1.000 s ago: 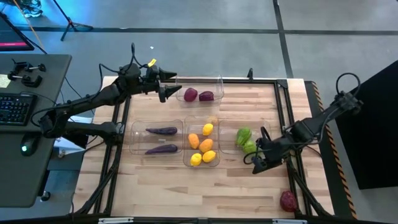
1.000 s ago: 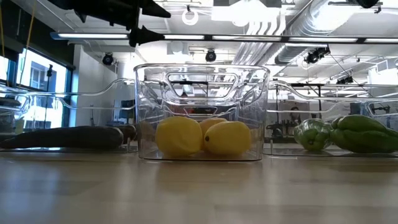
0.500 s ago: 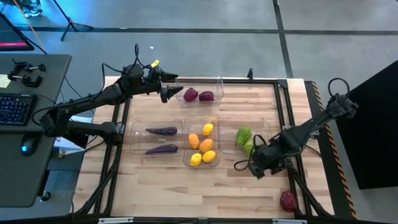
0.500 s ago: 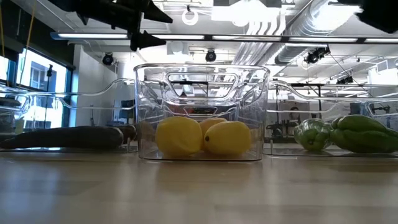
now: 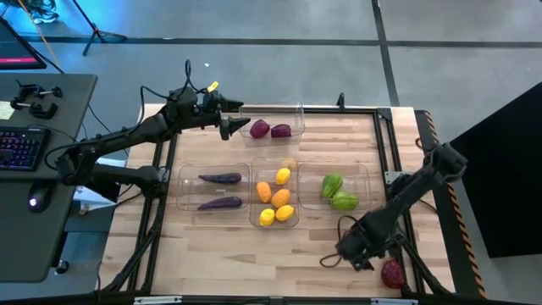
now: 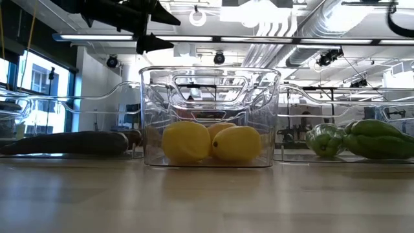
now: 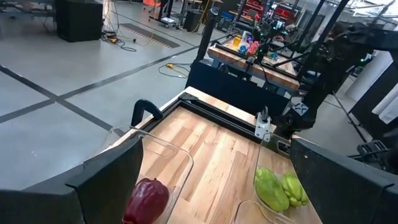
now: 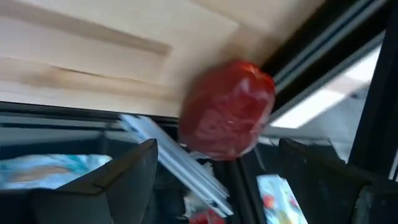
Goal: Sort produce into baskets
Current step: Put the red apple in the top transparent bin
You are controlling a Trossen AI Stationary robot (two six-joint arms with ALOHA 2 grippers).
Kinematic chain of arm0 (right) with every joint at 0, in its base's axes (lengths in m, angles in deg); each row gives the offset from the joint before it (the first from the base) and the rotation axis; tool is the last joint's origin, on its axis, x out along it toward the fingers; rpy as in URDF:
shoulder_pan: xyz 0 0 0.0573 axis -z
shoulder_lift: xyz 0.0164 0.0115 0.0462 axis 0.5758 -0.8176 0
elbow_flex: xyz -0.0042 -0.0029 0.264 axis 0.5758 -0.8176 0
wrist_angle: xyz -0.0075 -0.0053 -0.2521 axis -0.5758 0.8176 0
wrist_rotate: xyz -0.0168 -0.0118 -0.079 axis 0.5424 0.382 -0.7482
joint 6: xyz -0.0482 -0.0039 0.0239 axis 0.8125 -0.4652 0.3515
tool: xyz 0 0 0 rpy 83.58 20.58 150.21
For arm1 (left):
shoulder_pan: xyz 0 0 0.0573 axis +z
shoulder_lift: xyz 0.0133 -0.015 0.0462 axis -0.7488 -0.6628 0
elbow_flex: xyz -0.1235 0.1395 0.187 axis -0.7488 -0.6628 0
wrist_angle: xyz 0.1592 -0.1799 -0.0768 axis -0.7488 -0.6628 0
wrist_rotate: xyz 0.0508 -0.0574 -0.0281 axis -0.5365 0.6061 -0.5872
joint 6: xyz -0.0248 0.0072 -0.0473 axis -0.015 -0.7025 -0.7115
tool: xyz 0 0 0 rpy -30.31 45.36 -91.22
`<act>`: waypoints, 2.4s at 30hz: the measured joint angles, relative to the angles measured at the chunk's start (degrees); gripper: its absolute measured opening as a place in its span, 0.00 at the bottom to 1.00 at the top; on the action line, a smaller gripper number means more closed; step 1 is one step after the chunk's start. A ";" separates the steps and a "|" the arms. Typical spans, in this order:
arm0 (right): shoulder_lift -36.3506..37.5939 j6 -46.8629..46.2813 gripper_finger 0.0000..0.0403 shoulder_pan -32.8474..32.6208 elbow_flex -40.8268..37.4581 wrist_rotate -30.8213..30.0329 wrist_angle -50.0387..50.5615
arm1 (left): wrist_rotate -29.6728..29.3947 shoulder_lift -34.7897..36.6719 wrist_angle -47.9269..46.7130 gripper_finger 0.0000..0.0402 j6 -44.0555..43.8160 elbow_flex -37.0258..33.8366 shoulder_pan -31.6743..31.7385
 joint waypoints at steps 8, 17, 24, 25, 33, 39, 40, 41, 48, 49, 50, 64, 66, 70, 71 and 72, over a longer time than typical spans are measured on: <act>-7.81 1.65 0.80 -5.69 0.00 9.97 -6.22 | 0.00 0.00 -0.03 0.98 0.04 0.00 0.00; -12.74 3.08 0.80 -7.69 0.01 12.15 -7.95 | 0.01 0.02 -0.03 0.98 0.11 0.00 -0.02; -16.68 5.68 0.80 -7.87 0.26 14.49 -8.97 | 0.02 0.02 -0.03 0.98 0.09 0.00 -0.02; -17.05 5.86 0.80 -7.77 0.28 14.79 -8.95 | 0.02 0.02 -0.03 0.98 0.09 0.00 -0.02; -16.34 11.11 0.80 -4.24 0.26 9.16 -6.13 | 0.00 0.02 -0.03 0.98 0.02 0.00 -0.02; -13.71 16.54 0.80 -1.55 0.13 2.26 -0.63 | 0.00 0.04 -0.03 0.98 -0.02 0.00 -0.02; -13.10 16.86 0.80 -1.25 0.13 1.05 -0.21 | 0.00 0.04 -0.03 0.98 -0.03 0.00 -0.02; -12.60 17.16 0.80 -0.94 0.13 -0.15 0.26 | 0.00 0.04 -0.03 0.98 -0.02 0.00 -0.02; -9.26 18.29 0.80 2.23 0.09 -8.49 3.69 | 0.00 0.04 -0.01 0.98 0.00 0.00 -0.02; -8.82 18.27 0.80 2.88 0.09 -9.56 3.83 | 0.00 0.04 -0.01 0.98 0.00 0.00 -0.02; -8.43 18.23 0.80 3.51 0.09 -10.70 3.97 | 0.00 0.04 -0.01 0.98 0.00 0.00 -0.02; -7.71 19.31 0.80 8.21 1.43 -17.38 6.74 | 0.00 0.04 -0.03 0.98 0.02 0.00 -0.02; -7.75 19.41 0.80 8.26 1.97 -18.52 7.74 | 0.00 0.04 -0.03 0.98 0.02 0.00 -0.02; -7.73 19.42 0.80 8.24 1.97 -18.65 7.82 | -0.02 0.04 -0.03 0.98 0.02 0.00 -0.02; -7.73 19.41 0.81 8.24 1.97 -18.66 7.83 | -0.02 0.04 -0.03 0.98 0.04 0.00 -0.01; -7.73 19.41 0.81 8.24 1.97 -18.69 7.81 | -0.02 0.04 -0.03 0.98 0.03 0.00 -0.02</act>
